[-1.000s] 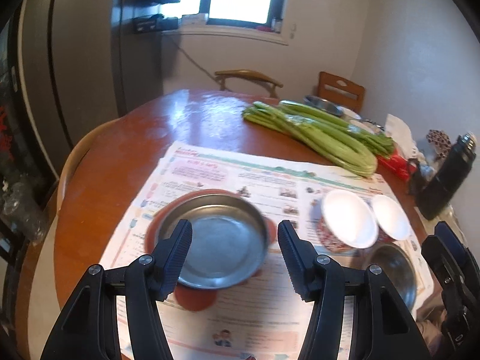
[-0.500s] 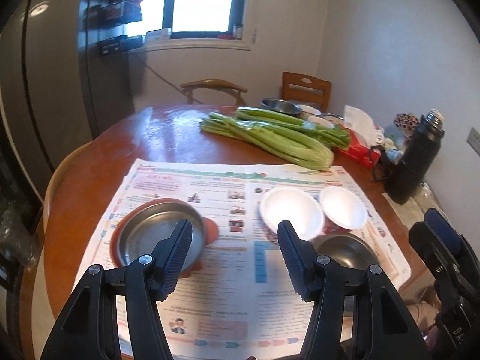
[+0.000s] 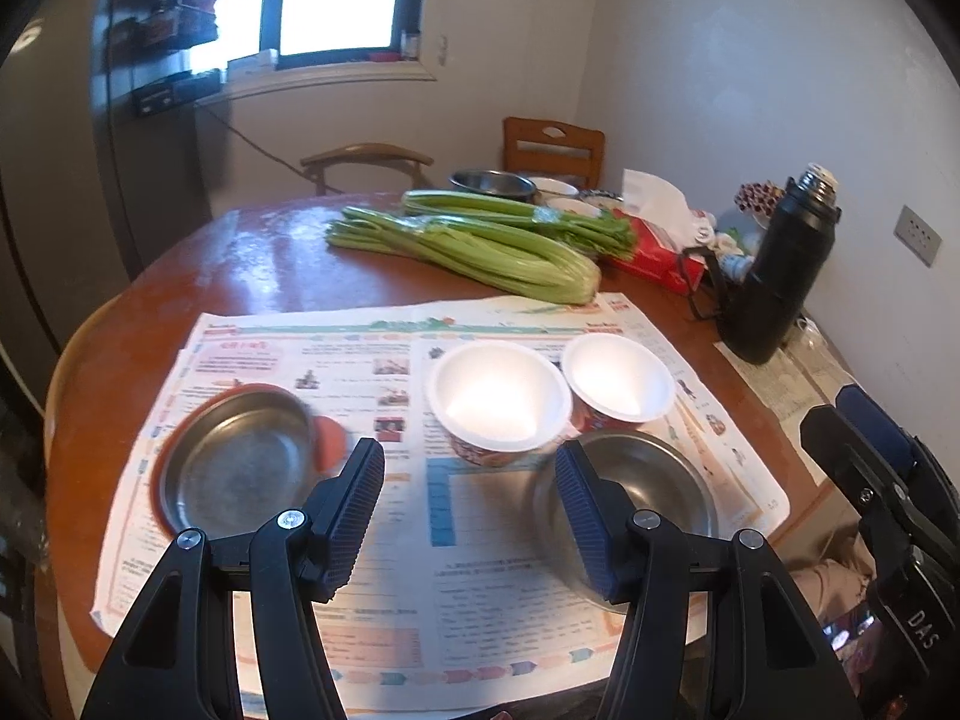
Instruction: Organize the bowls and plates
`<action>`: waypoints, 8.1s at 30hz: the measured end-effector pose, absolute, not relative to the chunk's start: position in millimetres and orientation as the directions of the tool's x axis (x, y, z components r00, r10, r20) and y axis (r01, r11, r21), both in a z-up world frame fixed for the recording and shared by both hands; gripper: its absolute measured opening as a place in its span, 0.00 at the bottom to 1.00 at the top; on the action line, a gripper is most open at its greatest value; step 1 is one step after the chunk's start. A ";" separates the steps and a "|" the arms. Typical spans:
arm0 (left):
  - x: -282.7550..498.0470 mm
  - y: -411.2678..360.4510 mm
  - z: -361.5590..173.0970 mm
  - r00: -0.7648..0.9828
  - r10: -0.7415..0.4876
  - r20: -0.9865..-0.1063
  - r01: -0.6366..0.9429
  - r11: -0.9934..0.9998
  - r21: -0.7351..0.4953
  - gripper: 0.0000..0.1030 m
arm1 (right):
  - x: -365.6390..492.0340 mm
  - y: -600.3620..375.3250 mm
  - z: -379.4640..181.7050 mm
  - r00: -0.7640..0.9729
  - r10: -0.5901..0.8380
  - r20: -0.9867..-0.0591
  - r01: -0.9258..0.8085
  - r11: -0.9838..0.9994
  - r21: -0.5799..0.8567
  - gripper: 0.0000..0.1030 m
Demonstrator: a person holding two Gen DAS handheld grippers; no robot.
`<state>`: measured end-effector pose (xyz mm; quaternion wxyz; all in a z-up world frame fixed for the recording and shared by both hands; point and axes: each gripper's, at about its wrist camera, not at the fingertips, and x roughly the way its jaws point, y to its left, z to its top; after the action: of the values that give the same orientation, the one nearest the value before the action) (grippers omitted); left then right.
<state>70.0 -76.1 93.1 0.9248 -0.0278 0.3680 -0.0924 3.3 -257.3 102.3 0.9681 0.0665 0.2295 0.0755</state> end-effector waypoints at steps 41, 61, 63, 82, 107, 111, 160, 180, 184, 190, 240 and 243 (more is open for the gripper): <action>138.0 -126.9 -20.6 0.455 -0.322 -0.830 0.194 0.946 -0.260 0.59 | 68.6 -294.1 -24.2 0.597 0.234 -0.767 -0.094 0.970 0.223 0.61; 146.1 -149.1 -37.9 0.414 -0.320 -0.852 0.227 0.943 -0.244 0.58 | 66.2 -278.3 -27.4 0.592 0.288 -0.753 -0.170 0.958 0.232 0.50; 145.0 -151.0 -38.0 0.408 -0.327 -0.852 0.233 0.940 -0.249 0.58 | 65.2 -276.1 -26.7 0.591 0.293 -0.752 -0.180 0.956 0.232 0.50; 127.3 -134.7 -25.4 0.412 -0.340 -0.845 0.227 0.937 -0.267 0.56 | 55.1 -263.8 -13.5 0.590 0.338 -0.733 -0.224 0.941 0.253 0.51; 104.6 -96.8 -14.1 0.449 -0.317 -0.836 0.193 0.947 -0.256 0.56 | 50.7 -235.0 -13.5 0.564 0.411 -0.716 -0.282 0.911 0.301 0.51; 104.9 -91.2 -17.6 0.446 -0.309 -0.840 0.177 0.950 -0.256 0.56 | 50.7 -228.3 -18.8 0.550 0.417 -0.724 -0.288 0.908 0.304 0.51; 106.6 -68.4 -21.9 0.473 -0.310 -0.825 0.136 0.951 -0.279 0.58 | 58.7 -241.1 -21.6 0.578 0.422 -0.699 -0.235 0.906 0.352 0.51; 105.6 -50.4 5.7 0.550 -0.280 -0.787 0.118 0.959 -0.258 0.58 | 54.5 -253.9 -6.9 0.616 0.447 -0.648 -0.227 0.889 0.397 0.53; 109.6 -47.9 16.3 0.585 -0.259 -0.769 0.125 0.965 -0.230 0.58 | 55.1 -256.6 -2.3 0.625 0.454 -0.635 -0.224 0.884 0.410 0.55; 123.3 -45.8 29.5 0.609 -0.279 -0.743 0.145 0.960 -0.241 0.59 | 62.0 -256.2 3.5 0.627 0.458 -0.630 -0.212 0.879 0.428 0.55; 232.5 -82.0 6.6 0.496 -0.381 -0.780 0.238 0.924 -0.300 0.57 | 157.5 -201.6 0.9 0.584 0.442 -0.681 -0.204 0.892 0.404 0.57; 226.0 -78.2 12.1 0.504 -0.392 -0.769 0.241 0.919 -0.311 0.57 | 153.3 -200.9 5.6 0.591 0.441 -0.675 -0.209 0.892 0.400 0.57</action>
<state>226.0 -78.2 12.1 0.8634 -0.0820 0.4628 -0.1832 153.3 -200.9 5.6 0.8808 0.1404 0.4127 0.1846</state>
